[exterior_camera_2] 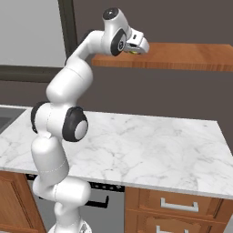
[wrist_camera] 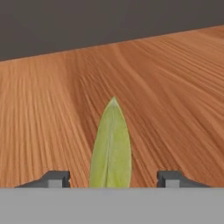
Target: Pick the lemon wedges from the cabinet and place them in one bowl. Pick the bell pepper from the sink and place it in the other bowl.
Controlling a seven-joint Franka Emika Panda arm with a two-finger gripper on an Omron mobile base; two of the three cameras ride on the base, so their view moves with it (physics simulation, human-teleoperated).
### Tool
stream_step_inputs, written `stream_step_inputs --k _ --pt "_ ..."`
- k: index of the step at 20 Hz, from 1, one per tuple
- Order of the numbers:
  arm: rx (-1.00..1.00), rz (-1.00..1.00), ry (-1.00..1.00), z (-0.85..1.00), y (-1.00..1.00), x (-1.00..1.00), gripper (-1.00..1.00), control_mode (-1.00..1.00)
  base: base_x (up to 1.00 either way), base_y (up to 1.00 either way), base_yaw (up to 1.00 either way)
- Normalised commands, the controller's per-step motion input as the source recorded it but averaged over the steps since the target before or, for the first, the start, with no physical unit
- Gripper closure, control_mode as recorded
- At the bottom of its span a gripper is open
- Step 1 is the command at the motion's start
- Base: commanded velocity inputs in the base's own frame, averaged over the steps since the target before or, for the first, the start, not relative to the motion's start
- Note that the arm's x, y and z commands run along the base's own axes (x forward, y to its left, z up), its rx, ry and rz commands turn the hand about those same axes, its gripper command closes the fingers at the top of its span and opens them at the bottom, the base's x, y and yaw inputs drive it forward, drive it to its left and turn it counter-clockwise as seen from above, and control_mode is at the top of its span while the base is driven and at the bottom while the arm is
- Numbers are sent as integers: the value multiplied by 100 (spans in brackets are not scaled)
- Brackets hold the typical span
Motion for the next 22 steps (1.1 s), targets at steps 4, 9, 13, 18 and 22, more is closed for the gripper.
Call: stream_step_inputs --k 4,9,13,18,22 --pt "0 -3 0 -9 0 -2 100 -100 0 0 0" --pt "0 -1 -1 -1 5 0 100 -100 0 0 0" --pt "0 0 -6 3 16 -1 100 -100 0 0 0" --pt "0 0 -16 25 20 -17 100 -100 0 0 0" --pt "0 2 -14 5 34 -53 100 -100 0 0 0"
